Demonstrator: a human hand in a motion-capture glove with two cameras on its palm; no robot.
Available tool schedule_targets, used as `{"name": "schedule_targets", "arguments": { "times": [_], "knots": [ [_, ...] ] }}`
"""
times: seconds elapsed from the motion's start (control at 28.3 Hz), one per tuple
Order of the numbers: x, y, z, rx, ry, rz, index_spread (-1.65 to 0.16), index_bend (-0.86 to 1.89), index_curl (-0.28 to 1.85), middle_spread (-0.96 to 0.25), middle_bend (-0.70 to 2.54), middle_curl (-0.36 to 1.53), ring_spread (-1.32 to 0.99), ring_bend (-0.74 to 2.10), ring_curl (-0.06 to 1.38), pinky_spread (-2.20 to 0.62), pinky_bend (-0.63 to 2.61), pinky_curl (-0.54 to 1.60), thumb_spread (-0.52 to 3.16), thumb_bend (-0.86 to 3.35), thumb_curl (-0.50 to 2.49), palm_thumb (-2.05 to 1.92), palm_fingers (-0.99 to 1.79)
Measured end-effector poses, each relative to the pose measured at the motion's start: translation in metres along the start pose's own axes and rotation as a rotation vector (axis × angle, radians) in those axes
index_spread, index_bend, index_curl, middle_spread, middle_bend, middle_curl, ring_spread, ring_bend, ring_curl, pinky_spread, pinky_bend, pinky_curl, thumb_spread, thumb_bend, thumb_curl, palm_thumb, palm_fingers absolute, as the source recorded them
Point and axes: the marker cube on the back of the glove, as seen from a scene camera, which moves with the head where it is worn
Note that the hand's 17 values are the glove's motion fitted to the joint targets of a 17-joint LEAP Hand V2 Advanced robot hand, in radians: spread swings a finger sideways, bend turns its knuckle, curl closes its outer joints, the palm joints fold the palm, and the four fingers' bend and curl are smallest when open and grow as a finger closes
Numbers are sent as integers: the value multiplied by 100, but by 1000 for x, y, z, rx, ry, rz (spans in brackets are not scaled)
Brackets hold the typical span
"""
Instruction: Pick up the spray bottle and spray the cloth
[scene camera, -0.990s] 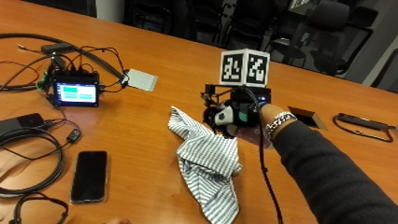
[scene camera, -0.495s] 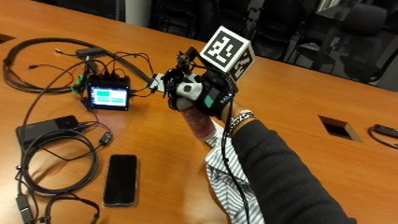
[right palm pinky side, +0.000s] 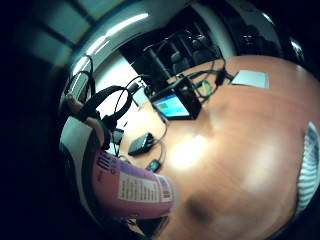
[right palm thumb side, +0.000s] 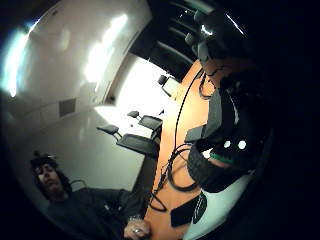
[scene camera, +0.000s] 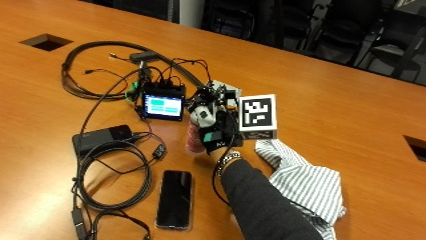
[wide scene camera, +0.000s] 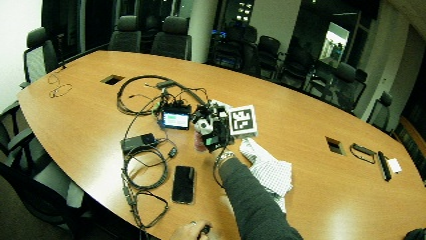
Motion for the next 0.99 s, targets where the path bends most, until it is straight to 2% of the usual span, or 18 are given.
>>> {"name": "schedule_targets", "arguments": {
  "times": [0.32,0.74,0.99],
  "knots": [
    [17,21,-5,16,63,1,-29,17,56,-21,51,52,-17,67,45,-29,55,40,128,-1,62,82,132],
    [-25,-1,-16,93,88,-101,-29,19,56,-21,51,52,-19,66,45,-31,54,40,136,0,59,81,134],
    [-17,3,-32,76,130,-120,-29,19,57,-22,52,52,-20,66,45,-32,52,39,142,0,55,79,135]
  ]
}}
